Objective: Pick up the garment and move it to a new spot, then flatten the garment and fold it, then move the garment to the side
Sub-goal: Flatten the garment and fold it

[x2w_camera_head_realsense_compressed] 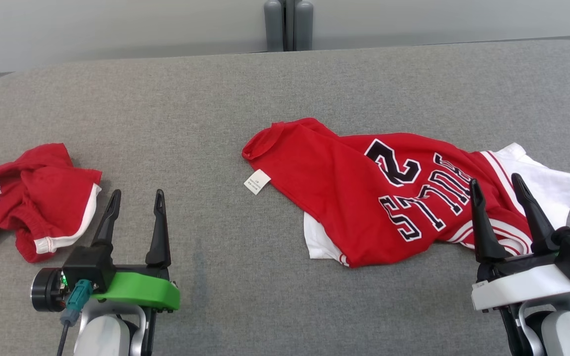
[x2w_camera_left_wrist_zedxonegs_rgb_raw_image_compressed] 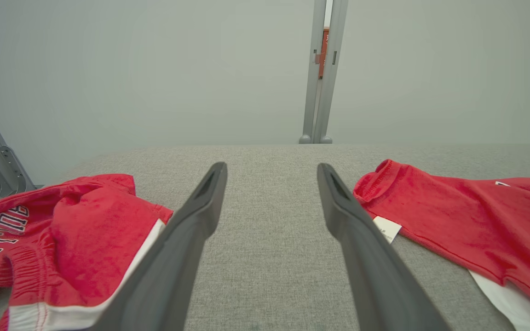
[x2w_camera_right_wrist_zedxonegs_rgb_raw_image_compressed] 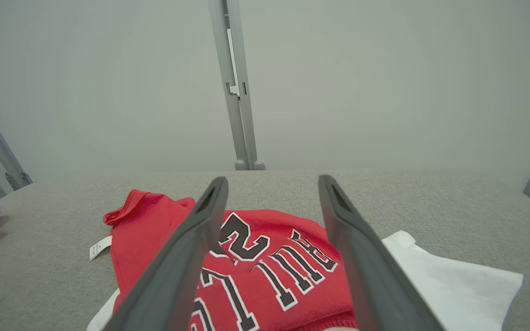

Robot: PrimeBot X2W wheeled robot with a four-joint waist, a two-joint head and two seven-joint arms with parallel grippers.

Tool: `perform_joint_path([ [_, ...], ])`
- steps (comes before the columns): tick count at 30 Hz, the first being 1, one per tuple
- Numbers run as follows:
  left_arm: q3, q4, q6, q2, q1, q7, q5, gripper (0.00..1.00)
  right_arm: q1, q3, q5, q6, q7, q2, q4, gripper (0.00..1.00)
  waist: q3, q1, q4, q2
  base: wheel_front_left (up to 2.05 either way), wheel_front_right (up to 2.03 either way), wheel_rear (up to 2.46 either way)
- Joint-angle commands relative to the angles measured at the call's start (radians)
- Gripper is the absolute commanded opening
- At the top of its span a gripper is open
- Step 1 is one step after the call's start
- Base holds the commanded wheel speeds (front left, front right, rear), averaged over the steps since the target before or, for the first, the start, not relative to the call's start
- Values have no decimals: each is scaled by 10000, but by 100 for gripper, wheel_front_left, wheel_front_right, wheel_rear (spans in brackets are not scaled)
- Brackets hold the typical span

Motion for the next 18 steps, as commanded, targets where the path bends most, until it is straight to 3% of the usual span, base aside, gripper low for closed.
perform_joint_path([
  [1, -3, -37, 54, 77, 81, -34, 108, 100, 98, -13, 66, -14, 23, 10, -56, 100, 2, 1, 4, 0, 0, 0, 0],
  [11, -63, -121, 51, 78, -32, -34, 130, 100, 213, 221, 96, -14, 352, -92, 203, 100, 119, 1, 55, 0, 0, 0, 0],
  [18, -124, -216, 59, 45, -318, -34, 129, 100, 424, 595, 374, -14, 621, -69, 1635, 100, 525, 1, 169, 0, 0, 0, 0],
])
